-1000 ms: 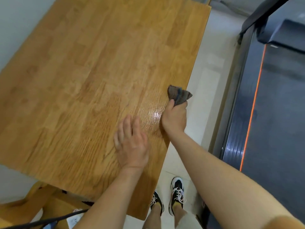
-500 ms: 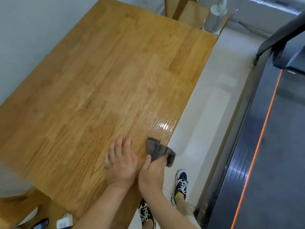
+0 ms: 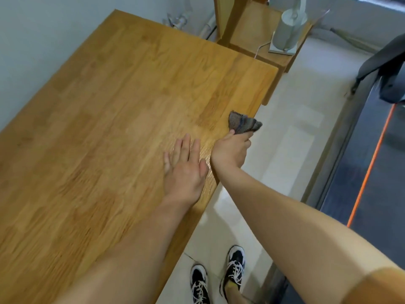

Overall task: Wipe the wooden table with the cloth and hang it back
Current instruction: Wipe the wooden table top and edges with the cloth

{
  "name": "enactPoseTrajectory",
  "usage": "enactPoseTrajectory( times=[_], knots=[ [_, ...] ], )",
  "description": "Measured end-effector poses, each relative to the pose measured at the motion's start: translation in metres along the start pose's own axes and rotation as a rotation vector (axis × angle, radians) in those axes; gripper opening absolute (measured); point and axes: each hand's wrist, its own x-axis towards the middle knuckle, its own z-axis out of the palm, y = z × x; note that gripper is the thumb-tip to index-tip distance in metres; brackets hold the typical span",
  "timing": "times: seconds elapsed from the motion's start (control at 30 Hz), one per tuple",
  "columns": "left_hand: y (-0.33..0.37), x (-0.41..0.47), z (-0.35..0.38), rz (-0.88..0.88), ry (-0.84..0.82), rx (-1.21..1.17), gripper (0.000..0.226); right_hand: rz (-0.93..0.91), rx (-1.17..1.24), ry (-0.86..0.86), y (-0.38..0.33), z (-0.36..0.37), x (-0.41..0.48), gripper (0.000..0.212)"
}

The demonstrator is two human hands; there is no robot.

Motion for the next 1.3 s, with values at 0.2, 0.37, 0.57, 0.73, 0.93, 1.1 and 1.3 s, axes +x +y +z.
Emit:
enactPoseTrajectory(
  times=[0.2, 0.37, 0.57, 0.73, 0.93, 1.1, 1.3],
  knots=[
    [0.006, 0.026, 0.006, -0.05, 0.142, 0.03, 0.058, -0.104, -0.058, 0.037, -0.031, -0.007, 0.058, 0.06],
    [0.008, 0.026, 0.006, -0.041, 0.123, 0.021, 0.059, -0.148, -0.121, 0.084, -0.072, -0.017, 0.131, 0.061],
    [0.008, 0.03, 0.0, -0.029, 0.092, 0.065, 0.058, -0.369, -0.408, 0.033, -0.088, -0.024, 0.162, 0.062],
    [0.012, 0.027, 0.0, -0.036, 0.101, 0.027, 0.06, -0.614, -0.715, -0.062, -0.089, -0.031, 0.165, 0.06],
    [0.015, 0.026, -0.004, -0.046, 0.099, -0.014, 0.06, -1.046, -0.84, -0.347, -0.047, -0.019, 0.073, 0.059],
    [0.015, 0.025, -0.013, -0.122, 0.105, -0.169, 0.046, -1.146, -0.857, -0.596, -0.038, -0.035, 0.045, 0.049],
    [0.025, 0.048, -0.043, -0.213, 0.102, -0.327, 0.047, -1.095, -0.982, -0.498, -0.064, -0.066, 0.101, 0.056]
  ],
)
